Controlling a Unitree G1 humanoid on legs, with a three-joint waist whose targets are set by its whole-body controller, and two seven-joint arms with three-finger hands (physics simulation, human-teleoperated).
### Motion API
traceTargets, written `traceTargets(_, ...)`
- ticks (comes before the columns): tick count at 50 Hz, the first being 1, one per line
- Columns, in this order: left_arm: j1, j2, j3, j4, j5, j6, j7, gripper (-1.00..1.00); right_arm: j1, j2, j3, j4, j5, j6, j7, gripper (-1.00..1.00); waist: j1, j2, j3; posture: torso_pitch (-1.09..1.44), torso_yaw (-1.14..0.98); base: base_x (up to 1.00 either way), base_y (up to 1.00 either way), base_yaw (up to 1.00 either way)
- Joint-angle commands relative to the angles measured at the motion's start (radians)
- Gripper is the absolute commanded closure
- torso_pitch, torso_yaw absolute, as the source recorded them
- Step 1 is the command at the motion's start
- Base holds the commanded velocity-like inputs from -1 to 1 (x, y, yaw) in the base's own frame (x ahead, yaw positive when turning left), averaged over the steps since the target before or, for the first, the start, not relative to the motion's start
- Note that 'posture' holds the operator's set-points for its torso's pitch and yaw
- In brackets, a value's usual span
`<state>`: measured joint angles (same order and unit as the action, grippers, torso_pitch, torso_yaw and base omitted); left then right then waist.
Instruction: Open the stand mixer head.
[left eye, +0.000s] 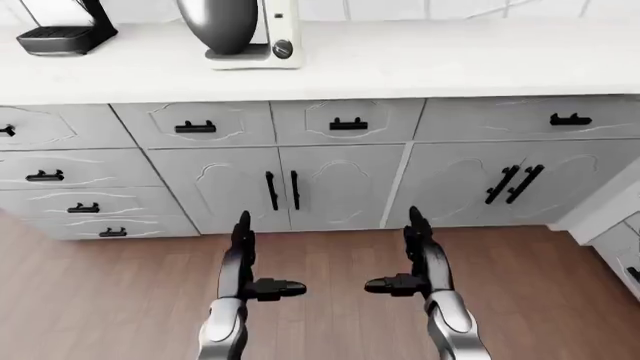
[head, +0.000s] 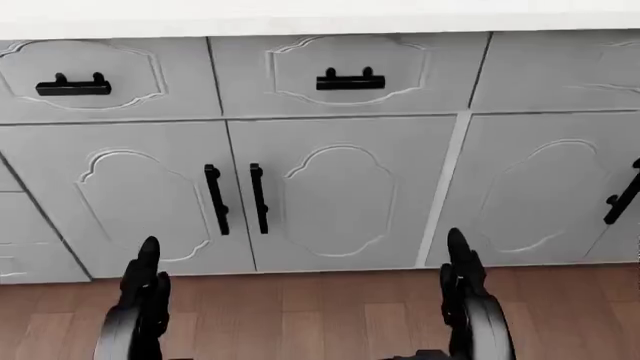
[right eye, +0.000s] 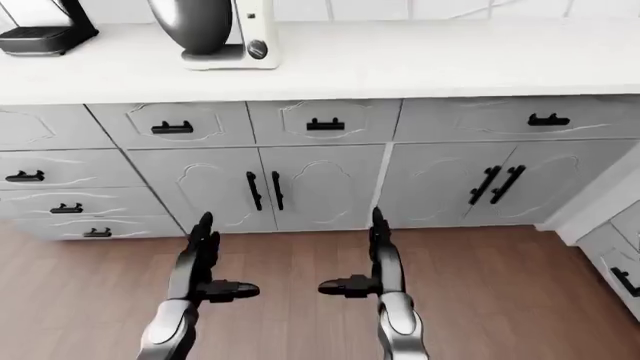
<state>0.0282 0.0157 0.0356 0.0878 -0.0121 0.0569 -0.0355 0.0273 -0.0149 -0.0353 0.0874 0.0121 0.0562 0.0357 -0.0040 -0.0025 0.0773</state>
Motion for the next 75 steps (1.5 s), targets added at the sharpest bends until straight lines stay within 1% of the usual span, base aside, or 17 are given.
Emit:
traceTargets(1, -0.036, 0.004, 0.003, -0.064, 0.002, -0.070, 0.004, -1.00, -0.033, 0.002, -0.012, -0.086, 0.020, -0.072, -0.010, -1.00, -0.002, -0.008, -0.001, 0.00, 0.00, 0.00, 0.00, 0.00)
traceTargets(3, -0.039, 0.004, 0.004, -0.055, 0.004, -0.073, 0.007, -1.00, -0.035, -0.001, -0.011, -0.087, 0.023, -0.078, -0.009, -1.00, 0.007, -0.001, -0.062, 0.00, 0.00, 0.00, 0.00, 0.00)
traceTargets(5, -0.038, 0.004, 0.005, -0.058, 0.001, -0.071, 0.007, -1.00, -0.036, -0.002, -0.013, -0.090, 0.029, -0.074, -0.010, -1.00, 0.006, -0.006, -0.017, 0.00, 0.00, 0.00, 0.00, 0.00)
traceTargets(8, -0.038, 0.004, 0.004, -0.055, 0.001, -0.075, 0.008, -1.00, -0.032, -0.001, -0.014, -0.100, 0.035, -0.072, -0.013, -1.00, 0.007, -0.007, -0.075, 0.00, 0.00, 0.00, 0.00, 0.00)
traceTargets(12, -0.041, 0.004, 0.007, -0.051, -0.002, -0.078, 0.011, -1.00, -0.036, -0.002, -0.012, -0.096, 0.041, -0.083, -0.009, -1.00, 0.008, -0.006, -0.077, 0.00, 0.00, 0.00, 0.00, 0.00)
traceTargets(18, -0.055, -0.008, 0.012, -0.037, -0.031, -0.373, 0.014, -1.00, -0.028, -0.022, 0.019, -0.060, -0.021, -0.474, 0.108, -1.00, 0.005, -0.004, -0.085, 0.00, 0.00, 0.00, 0.00, 0.00)
traceTargets(25, -0.046, -0.016, -0.015, -0.253, -0.103, -0.455, -0.009, -1.00, -0.001, -0.009, 0.068, -0.287, -0.006, -0.561, 0.206, -1.00, 0.003, -0.003, -0.094, 0.00, 0.00, 0.00, 0.00, 0.00)
traceTargets(38, -0.264, 0.024, 0.045, -0.667, -0.247, -0.170, 0.113, -1.00, -0.331, -0.030, -0.021, -0.854, 0.181, 0.113, -0.014, -1.00, 0.006, -0.003, -0.089, 0.00, 0.00, 0.00, 0.00, 0.00)
traceTargets(48, -0.460, 0.094, 0.094, -0.843, -0.327, 0.015, 0.247, -1.00, -0.499, -0.077, -0.040, -0.979, 0.255, 0.286, -0.105, -1.00, 0.006, 0.001, -0.065, 0.00, 0.00, 0.00, 0.00, 0.00)
traceTargets(59, -0.451, 0.102, 0.090, -0.848, -0.331, 0.005, 0.250, -1.00, -0.502, -0.091, -0.030, -0.986, 0.243, 0.292, -0.104, -1.00, 0.008, 0.001, -0.053, 0.00, 0.00, 0.00, 0.00, 0.00)
traceTargets(60, -0.451, 0.101, 0.091, -0.849, -0.333, 0.006, 0.251, -1.00, -0.500, -0.089, -0.030, -0.987, 0.244, 0.294, -0.100, -1.00, 0.004, 0.008, -0.067, 0.00, 0.00, 0.00, 0.18, 0.00)
traceTargets(64, -0.441, 0.099, 0.090, -0.841, -0.326, -0.004, 0.247, -1.00, -0.476, -0.075, -0.020, -0.981, 0.225, 0.273, -0.080, -1.00, 0.001, -0.068, -0.034, 0.00, 0.00, 0.00, 0.75, 0.00)
traceTargets(66, -0.446, 0.099, 0.092, -0.839, -0.325, -0.002, 0.250, -1.00, -0.480, -0.073, -0.023, -0.981, 0.227, 0.274, -0.081, -1.00, -0.009, -0.017, -0.051, 0.00, 0.00, 0.00, 0.00, 0.00)
traceTargets(69, -0.445, 0.097, 0.089, -0.838, -0.323, -0.004, 0.250, -1.00, -0.477, -0.078, -0.021, -0.978, 0.212, 0.269, -0.075, -1.00, -0.017, 0.075, -0.037, 0.00, 0.00, 0.00, 0.03, 0.00)
traceTargets(72, -0.442, 0.097, 0.091, -0.834, -0.321, -0.008, 0.249, -1.00, -0.467, -0.070, -0.018, -0.976, 0.216, 0.267, -0.067, -1.00, 0.003, -0.065, -0.012, 0.00, 0.00, -0.05, 0.67, 0.00)
traceTargets(73, -0.441, 0.097, 0.091, -0.834, -0.321, -0.008, 0.249, -1.00, -0.465, -0.071, -0.015, -0.976, 0.206, 0.263, -0.063, -1.00, 0.000, -0.037, -0.025, 0.00, 0.00, 0.00, 0.00, 0.00)
traceTargets(75, -0.437, 0.097, 0.093, -0.833, -0.321, -0.009, 0.252, -1.00, -0.466, -0.071, -0.011, -0.978, 0.202, 0.266, -0.060, -1.00, 0.012, -0.030, -0.040, 0.00, 0.00, 0.00, 0.00, 0.00)
